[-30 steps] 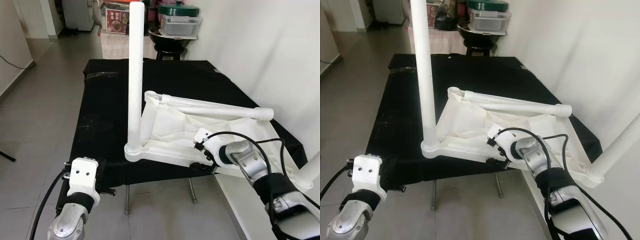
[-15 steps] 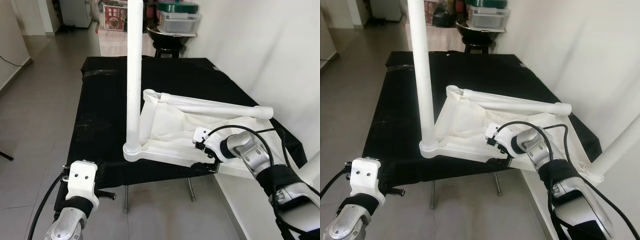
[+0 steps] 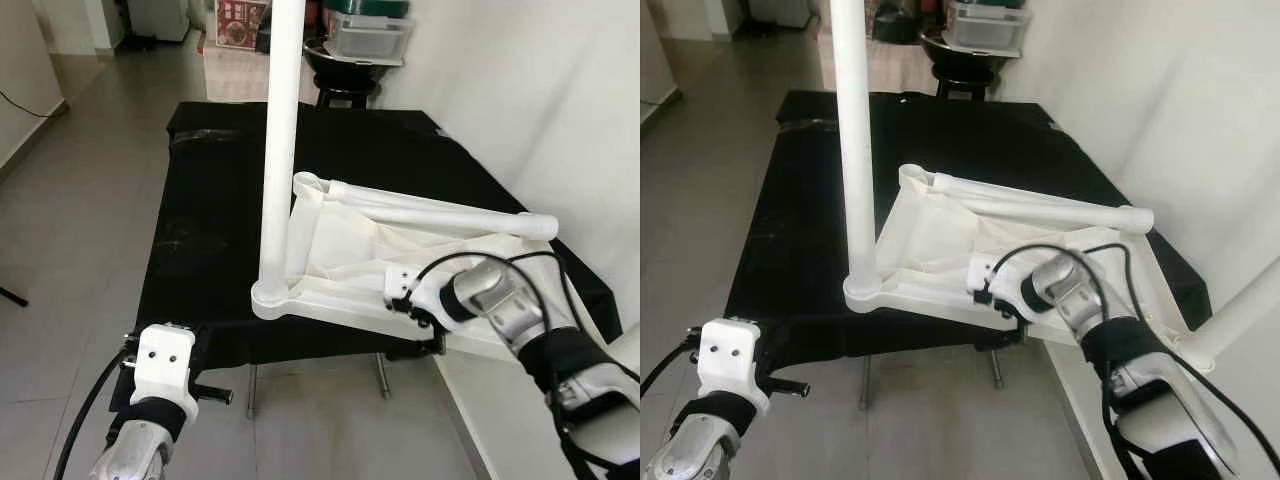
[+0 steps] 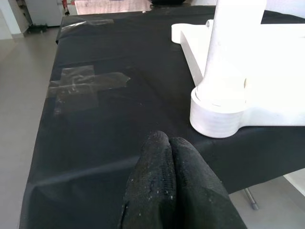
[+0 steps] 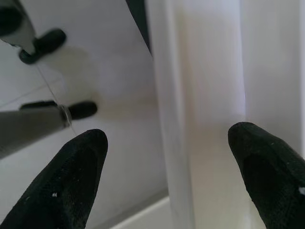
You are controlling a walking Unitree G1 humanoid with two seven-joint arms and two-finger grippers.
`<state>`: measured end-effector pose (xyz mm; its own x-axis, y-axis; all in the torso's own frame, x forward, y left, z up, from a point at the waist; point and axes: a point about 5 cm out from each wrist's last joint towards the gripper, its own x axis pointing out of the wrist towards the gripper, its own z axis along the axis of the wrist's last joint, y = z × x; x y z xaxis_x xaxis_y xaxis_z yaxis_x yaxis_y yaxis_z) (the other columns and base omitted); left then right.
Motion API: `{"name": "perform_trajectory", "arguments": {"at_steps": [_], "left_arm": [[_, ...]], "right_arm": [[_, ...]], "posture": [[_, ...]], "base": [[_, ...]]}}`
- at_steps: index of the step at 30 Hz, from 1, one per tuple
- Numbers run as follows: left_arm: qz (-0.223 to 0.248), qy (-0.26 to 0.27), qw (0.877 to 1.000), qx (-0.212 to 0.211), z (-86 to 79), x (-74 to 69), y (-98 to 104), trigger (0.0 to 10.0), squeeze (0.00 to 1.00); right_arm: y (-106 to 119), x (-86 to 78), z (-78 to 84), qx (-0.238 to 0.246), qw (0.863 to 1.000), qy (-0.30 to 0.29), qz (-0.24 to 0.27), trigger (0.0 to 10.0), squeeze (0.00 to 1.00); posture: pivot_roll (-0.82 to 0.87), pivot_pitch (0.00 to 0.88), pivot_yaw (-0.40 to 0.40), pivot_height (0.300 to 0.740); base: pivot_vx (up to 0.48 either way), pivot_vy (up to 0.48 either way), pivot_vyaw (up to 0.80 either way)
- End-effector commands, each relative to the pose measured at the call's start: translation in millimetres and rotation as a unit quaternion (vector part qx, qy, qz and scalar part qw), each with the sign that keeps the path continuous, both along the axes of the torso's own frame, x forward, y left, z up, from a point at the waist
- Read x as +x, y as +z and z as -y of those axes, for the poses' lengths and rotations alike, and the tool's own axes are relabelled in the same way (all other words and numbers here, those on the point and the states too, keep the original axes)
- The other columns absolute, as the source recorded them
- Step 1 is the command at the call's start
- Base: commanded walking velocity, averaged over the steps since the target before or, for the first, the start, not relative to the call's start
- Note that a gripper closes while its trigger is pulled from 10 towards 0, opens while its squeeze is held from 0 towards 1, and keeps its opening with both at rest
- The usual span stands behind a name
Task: Building children table
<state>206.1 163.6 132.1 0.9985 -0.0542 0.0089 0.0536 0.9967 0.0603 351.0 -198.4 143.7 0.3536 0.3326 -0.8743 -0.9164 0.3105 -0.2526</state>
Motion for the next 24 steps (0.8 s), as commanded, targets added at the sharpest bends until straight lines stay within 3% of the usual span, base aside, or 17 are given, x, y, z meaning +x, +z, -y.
{"name": "perform_trajectory", "arguments": {"at_steps": [1, 10, 11, 12, 14, 16, 24], "left_arm": [[-0.005, -0.002, 1.0, -0.001, 2.2, -1.3, -1, 10.0, 0.0], [-0.007, -0.003, 1.0, -0.004, 3.2, -0.8, -1, 10.0, 0.0], [-0.007, -0.003, 1.0, -0.004, 3.3, -0.7, 0, 10.0, 0.0], [-0.007, -0.003, 1.0, -0.004, 3.3, -0.7, 0, 10.0, 0.0], [-0.007, -0.003, 1.0, -0.004, 3.3, -0.7, 0, 10.0, 0.0], [-0.007, -0.002, 1.0, -0.005, 3.7, -0.6, 0, 10.0, 0.0], [-0.006, -0.001, 1.0, -0.007, 5.5, -1.8, 1, 10.0, 0.0]], "right_arm": [[3, 3.6, 2.2, -0.013, 1.0, -0.014, 0.01, 10.0, 0.0], [6, 10.9, 7.1, -0.042, 0.997, -0.045, 0.05, 10.0, 0.0], [5, 11.8, 7.5, -0.048, 0.996, -0.046, 0.055, 8.7, 0.0], [5, 13.0, 7.9, -0.056, 0.996, -0.047, 0.06, 6.2, 0.0], [5, 13.0, 7.9, -0.056, 0.996, -0.047, 0.06, 6.2, 0.0], [3, 14.6, 7.9, -0.067, 0.995, -0.048, 0.064, 0.0, 0.0], [3, 18.5, 4.1, -0.086, 0.992, -0.043, 0.084, 0.0, 0.0]], "posture": [[-0.2, 0.093, -0.125, 0.74], [-0.2, 0.09, -0.126, 0.74], [-0.2, 0.09, -0.126, 0.74], [-0.2, 0.09, -0.126, 0.74], [-0.2, 0.09, -0.126, 0.74], [-0.2, 0.09, -0.128, 0.74], [-0.2, 0.091, -0.135, 0.74]], "base": [[0.0, 0.0, 0.0], [0.0, 0.0, 0.0], [0.0, 0.0, 0.0], [0.0, 0.0, 0.0], [0.0, 0.0, 0.0], [0.0, 0.0, 0.0], [0.0, 0.0, 0.0]]}}
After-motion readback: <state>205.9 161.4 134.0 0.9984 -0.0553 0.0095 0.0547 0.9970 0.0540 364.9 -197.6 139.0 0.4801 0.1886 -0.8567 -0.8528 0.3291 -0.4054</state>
